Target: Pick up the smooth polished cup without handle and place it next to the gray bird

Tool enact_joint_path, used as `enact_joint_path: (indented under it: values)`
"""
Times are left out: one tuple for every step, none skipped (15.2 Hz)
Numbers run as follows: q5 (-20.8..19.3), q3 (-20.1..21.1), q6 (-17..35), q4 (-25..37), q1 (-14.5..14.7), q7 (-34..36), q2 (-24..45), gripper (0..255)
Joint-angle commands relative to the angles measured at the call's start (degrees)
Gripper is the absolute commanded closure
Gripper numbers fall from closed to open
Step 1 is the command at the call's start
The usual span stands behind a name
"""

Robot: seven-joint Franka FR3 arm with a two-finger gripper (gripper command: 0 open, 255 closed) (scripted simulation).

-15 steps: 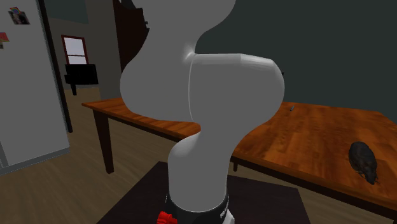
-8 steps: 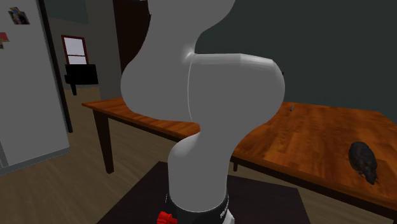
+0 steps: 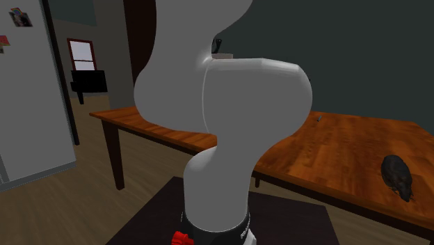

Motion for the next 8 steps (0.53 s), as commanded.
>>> enact_joint_path:
  values:
    - [0.4, -2.3, 0.9, -2.5, -0.8, -3.4, -2.2, 255]
    - [0.4, -3.4, 1.2, -3.5, -1.2, -4.9, -3.1, 255]
    - [0.4, -4.5, 1.4, -4.4, -1.6, -6.4, -4.0, 255]
    - [0.3, -5.6, 1.7, -5.3, -2.0, -7.8, -4.7, 255]
    - [0.3, -6.6, 2.0, -6.1, -2.4, -9.3, -5.4, 255]
    - [0.2, -7.7, 2.3, -6.8, -2.9, -10.8, -6.1, 255]
    - [0.0, -8.8, 2.5, -7.5, -3.3, -12.2, -6.7, 255]
    - [-0.2, -9.8, 2.8, -8.1, -3.7, -13.6, -7.2, 255]
